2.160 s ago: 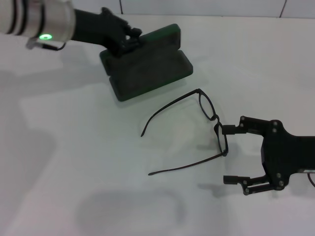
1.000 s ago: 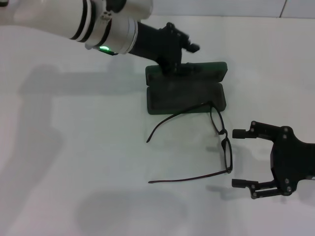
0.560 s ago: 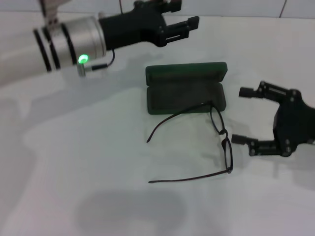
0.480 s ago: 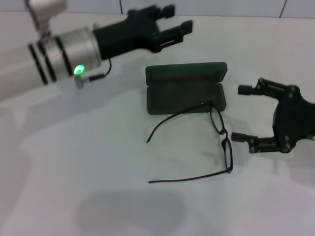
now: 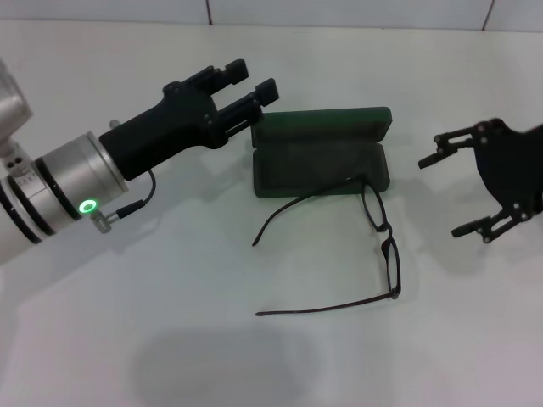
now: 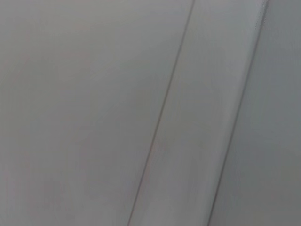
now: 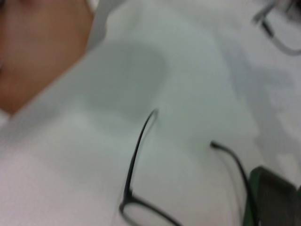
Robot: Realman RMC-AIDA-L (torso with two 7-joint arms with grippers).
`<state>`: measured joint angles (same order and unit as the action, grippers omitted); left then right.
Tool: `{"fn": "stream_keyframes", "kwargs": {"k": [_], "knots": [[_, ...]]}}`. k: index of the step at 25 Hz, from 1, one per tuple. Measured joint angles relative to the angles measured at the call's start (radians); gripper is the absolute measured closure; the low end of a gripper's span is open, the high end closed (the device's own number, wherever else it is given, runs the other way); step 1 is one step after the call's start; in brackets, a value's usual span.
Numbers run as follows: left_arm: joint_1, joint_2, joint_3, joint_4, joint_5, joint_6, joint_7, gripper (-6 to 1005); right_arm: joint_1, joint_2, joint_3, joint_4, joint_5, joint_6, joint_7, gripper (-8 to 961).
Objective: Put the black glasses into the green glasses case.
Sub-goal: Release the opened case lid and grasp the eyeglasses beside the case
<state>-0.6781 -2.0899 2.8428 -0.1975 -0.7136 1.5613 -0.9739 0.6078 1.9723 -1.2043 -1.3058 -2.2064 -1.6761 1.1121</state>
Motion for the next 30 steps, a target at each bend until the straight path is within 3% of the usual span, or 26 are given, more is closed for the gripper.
{"fn": "stream_keyframes", "kwargs": {"k": [4,5,6,18,30], "knots": [[0.033,-0.001,0.000,0.028,-0.034,0.001,0.029,345,0.067,0.036,-0.064,-0.070,-0.177,0.002,0.000,84],[0.039,-0.002,0.000,0.035,-0.044,0.001,0.037,345,0.067,0.036,-0.064,-0.070,-0.177,0.002,0.000,84],[0.045,-0.002,0.000,0.040,-0.051,0.001,0.044,345,0.088,0.043,-0.157,-0.088,-0.238,0.050,0.000,84],[0.081,-0.004,0.000,0.070,-0.115,-0.022,0.091,345,0.125,0.049,-0.450,-0.056,-0.318,0.178,0.002,116],[0.089,-0.004,0.000,0.088,-0.120,-0.052,0.115,346,0.115,0.054,-0.545,-0.071,-0.298,0.214,0.002,204]]}}
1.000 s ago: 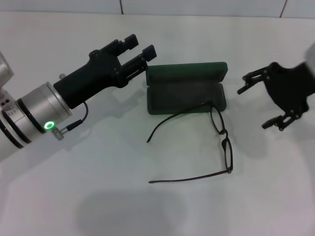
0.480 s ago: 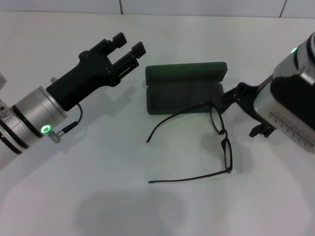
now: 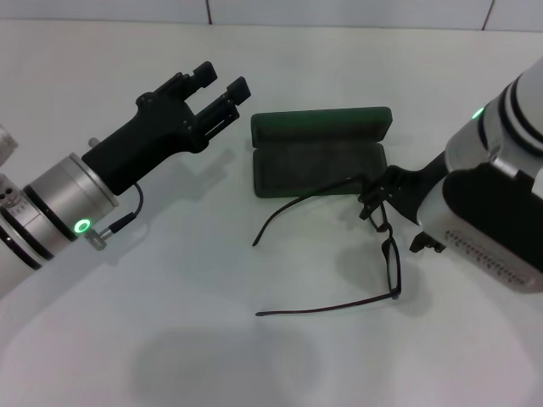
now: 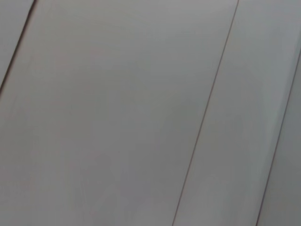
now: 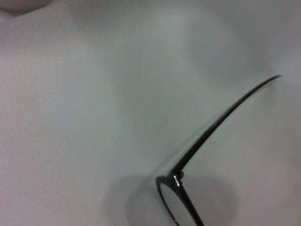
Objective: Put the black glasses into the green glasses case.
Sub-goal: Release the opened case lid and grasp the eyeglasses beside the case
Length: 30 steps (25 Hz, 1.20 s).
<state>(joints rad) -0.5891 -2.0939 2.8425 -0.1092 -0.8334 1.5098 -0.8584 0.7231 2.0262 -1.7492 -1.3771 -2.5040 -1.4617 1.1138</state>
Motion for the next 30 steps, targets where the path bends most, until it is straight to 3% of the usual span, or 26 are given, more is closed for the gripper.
{"fn": "stream_keyframes", "kwargs": {"k": [17,30], "knots": [[0.019,0.000,0.000,0.011,0.003,0.000,0.007,347,-0.001,0.002,-0.106,0.062,-0.016,0.108,0.003,212],[0.022,0.000,0.000,0.011,0.003,0.000,0.007,348,0.003,0.002,-0.113,0.086,-0.011,0.148,0.038,627]]}}
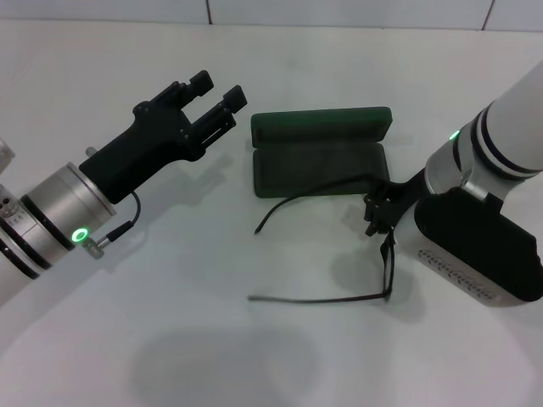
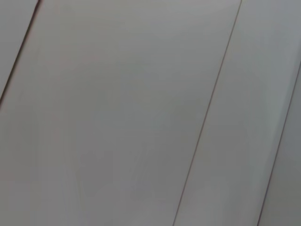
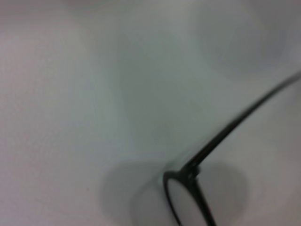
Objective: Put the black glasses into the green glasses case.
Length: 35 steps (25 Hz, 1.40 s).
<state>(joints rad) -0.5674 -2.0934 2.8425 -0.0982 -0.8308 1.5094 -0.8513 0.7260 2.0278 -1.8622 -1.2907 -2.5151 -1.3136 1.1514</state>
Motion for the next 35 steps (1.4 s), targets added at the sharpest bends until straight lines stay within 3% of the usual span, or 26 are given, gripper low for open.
{"fn": "stream_keyframes", "kwargs": {"k": [3,11,15,19,23,24,27,31,35], "knots": [[0.000,0.001,0.000,0.000,0.000,0.000,0.000,348,0.001,0.000,0.010,-0.007,0.001,-0.015,0.019,739],[-0.001,0.002,0.000,0.000,0.001,0.008,-0.010,349,-0.017,-0.002,0.099,-0.058,0.006,-0.093,0.046,809],[0.001,0.004,0.001,0.001,0.004,0.048,-0.036,349,-0.083,-0.003,0.173,-0.135,0.019,-0.100,0.047,835],[0.006,0.010,0.001,-0.008,0.047,0.216,-0.050,349,-0.169,-0.003,0.272,-0.215,0.115,-0.097,0.011,834],[0.002,0.032,0.002,-0.032,0.106,0.442,-0.062,350,-0.291,-0.001,0.385,-0.243,0.345,-0.060,-0.096,833],[-0.002,0.039,0.001,-0.031,0.113,0.482,-0.072,350,-0.344,0.000,0.429,-0.193,0.502,-0.021,-0.176,833],[-0.026,0.052,0.001,-0.019,0.125,0.518,-0.113,350,-0.378,0.000,0.456,-0.117,0.634,0.013,-0.244,833],[-0.085,0.046,0.002,-0.023,0.195,0.517,-0.133,351,-0.407,-0.002,0.466,0.108,0.942,0.083,-0.438,832],[-0.127,0.037,0.002,-0.034,0.215,0.502,-0.161,351,-0.390,-0.002,0.447,0.333,1.232,0.070,-0.644,831]]}}
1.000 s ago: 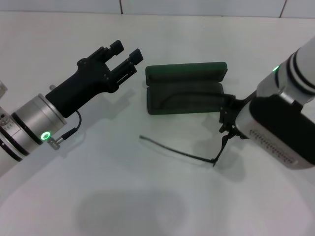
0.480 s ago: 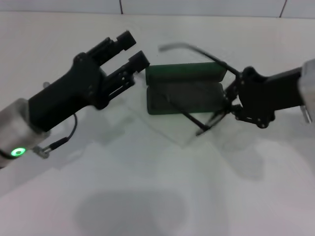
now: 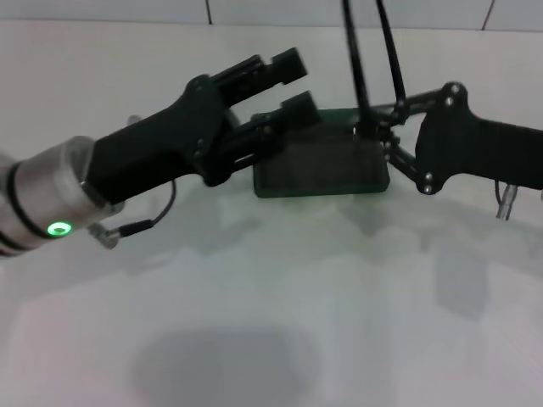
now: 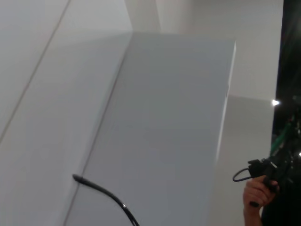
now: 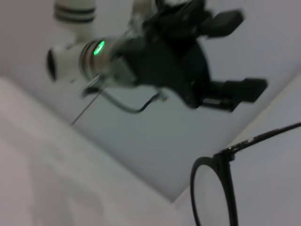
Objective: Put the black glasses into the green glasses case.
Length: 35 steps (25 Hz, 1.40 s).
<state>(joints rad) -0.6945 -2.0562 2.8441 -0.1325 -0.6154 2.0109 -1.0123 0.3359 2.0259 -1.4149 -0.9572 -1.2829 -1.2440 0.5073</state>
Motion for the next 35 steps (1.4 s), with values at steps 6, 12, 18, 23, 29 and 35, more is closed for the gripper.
{"fn": "stream_keyframes", "kwargs": {"k": [6,12,18,23,29,35], "knots": [[-0.085,-0.011,0.000,-0.032,0.033,-0.023,-0.062,351,0.049,-0.003,-0.010,0.158,0.078,-0.008,-0.036,830],[-0.153,-0.021,0.000,-0.044,0.070,-0.089,-0.105,351,0.062,-0.003,-0.032,0.186,0.071,0.004,-0.036,829],[-0.211,-0.030,0.000,-0.049,0.135,-0.242,-0.219,351,0.064,-0.002,-0.042,0.205,0.075,0.010,-0.048,828],[-0.220,-0.024,0.000,-0.051,0.162,-0.310,-0.358,351,0.063,0.000,-0.043,0.203,0.078,0.004,-0.067,827],[-0.240,-0.015,0.000,-0.052,0.196,-0.309,-0.447,351,0.058,0.002,-0.045,0.206,0.079,0.003,-0.092,826],[-0.247,-0.011,0.000,-0.052,0.252,-0.309,-0.486,351,0.056,0.002,-0.047,0.206,0.081,0.001,-0.093,825]]}}
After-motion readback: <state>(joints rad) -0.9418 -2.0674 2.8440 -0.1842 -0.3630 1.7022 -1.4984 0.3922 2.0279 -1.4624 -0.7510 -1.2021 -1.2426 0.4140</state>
